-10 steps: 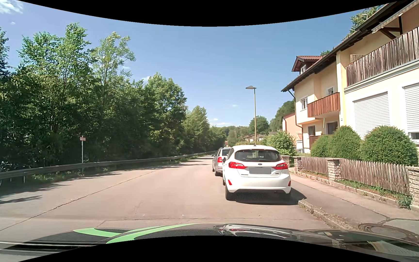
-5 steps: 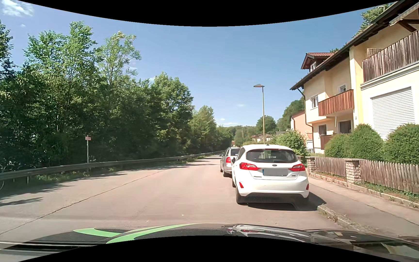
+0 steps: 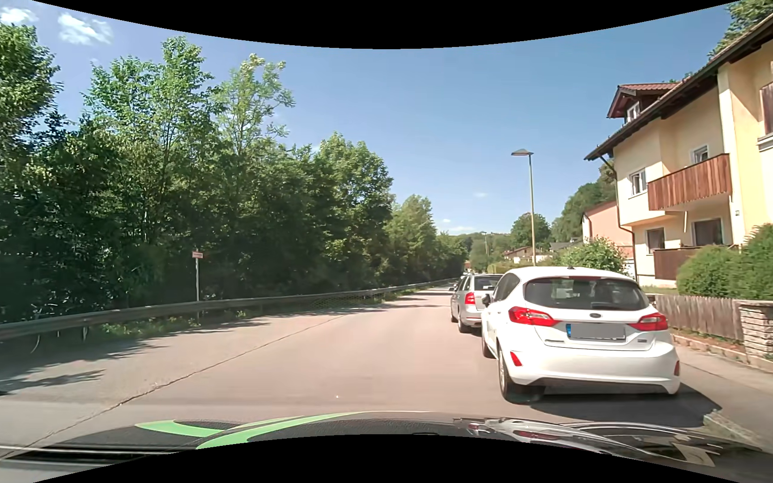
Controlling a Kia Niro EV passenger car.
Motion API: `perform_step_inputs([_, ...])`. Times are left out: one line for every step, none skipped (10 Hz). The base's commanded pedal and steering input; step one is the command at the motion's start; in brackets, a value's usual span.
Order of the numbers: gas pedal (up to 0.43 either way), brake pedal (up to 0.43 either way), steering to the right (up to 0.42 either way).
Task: Follow the waypoints while adhering to traffic rules and regulations
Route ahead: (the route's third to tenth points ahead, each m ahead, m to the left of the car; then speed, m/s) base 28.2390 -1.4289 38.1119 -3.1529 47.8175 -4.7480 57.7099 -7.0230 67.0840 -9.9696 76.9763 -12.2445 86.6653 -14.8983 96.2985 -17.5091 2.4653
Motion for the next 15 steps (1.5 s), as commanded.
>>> perform_step_inputs([0.339,0.0,-0.42])
perform_step_inputs([0.339,0.0,-0.398])
perform_step_inputs([0.339,0.0,-0.368])
perform_step_inputs([0.339,0.0,-0.33])
perform_step_inputs([0.339,0.0,-0.282])
perform_step_inputs([0.339,0.0,-0.215])
perform_step_inputs([0.339,0.0,-0.163])
perform_step_inputs([0.339,0.0,-0.106])
perform_step_inputs([0.339,0.0,-0.053])
perform_step_inputs([0.339,0.0,0.007])
perform_step_inputs([0.331,0.0,0.055])
perform_step_inputs([0.331,0.0,0.092])
perform_step_inputs([0.331,0.0,0.108])
perform_step_inputs([0.319,0.0,0.117])
perform_step_inputs([0.311,0.0,0.123])
